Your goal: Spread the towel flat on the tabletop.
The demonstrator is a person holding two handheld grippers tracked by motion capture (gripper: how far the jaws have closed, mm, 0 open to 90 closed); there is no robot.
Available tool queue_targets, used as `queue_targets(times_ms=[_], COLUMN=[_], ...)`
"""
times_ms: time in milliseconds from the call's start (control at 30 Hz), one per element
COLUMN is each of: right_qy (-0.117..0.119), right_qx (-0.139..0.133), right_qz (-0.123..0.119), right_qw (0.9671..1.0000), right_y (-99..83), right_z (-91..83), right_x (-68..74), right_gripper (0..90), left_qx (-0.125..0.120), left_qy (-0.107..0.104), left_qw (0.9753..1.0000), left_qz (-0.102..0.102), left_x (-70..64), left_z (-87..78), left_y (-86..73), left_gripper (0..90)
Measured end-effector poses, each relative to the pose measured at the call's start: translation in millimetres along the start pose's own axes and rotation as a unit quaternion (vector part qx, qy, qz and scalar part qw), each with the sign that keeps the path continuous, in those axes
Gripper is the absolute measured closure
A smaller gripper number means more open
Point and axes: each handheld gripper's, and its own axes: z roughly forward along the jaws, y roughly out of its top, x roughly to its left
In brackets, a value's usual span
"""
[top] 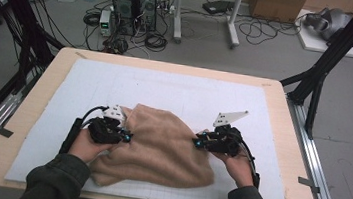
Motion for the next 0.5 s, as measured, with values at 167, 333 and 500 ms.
queue_targets(times_ms=[167, 333, 500], right_qy=[-0.024, -0.031, -0.005], right_qx=[-0.008, -0.018, -0.004], right_qz=[-0.013, -0.033, -0.055], right_qw=[0.9996, 0.9988, 0.9984], right_y=[15.2, 27.7, 15.7], right_z=[-9.3, -16.2, -7.9], right_x=[2.8, 14.1, 40.1], right_gripper=[76.7, 76.4, 76.8], left_qx=[-0.032, -0.054, -0.041], left_qy=[0.013, 0.018, 0.013], left_qw=[0.9994, 0.9982, 0.9987], left_qz=[0.007, 0.019, 0.028], left_x=[-7.2, -21.8, -41.7], left_z=[-22.6, -47.5, -62.3], left_y=[0.9, -6.9, -38.7], left_gripper=[85.4, 85.5, 85.5])
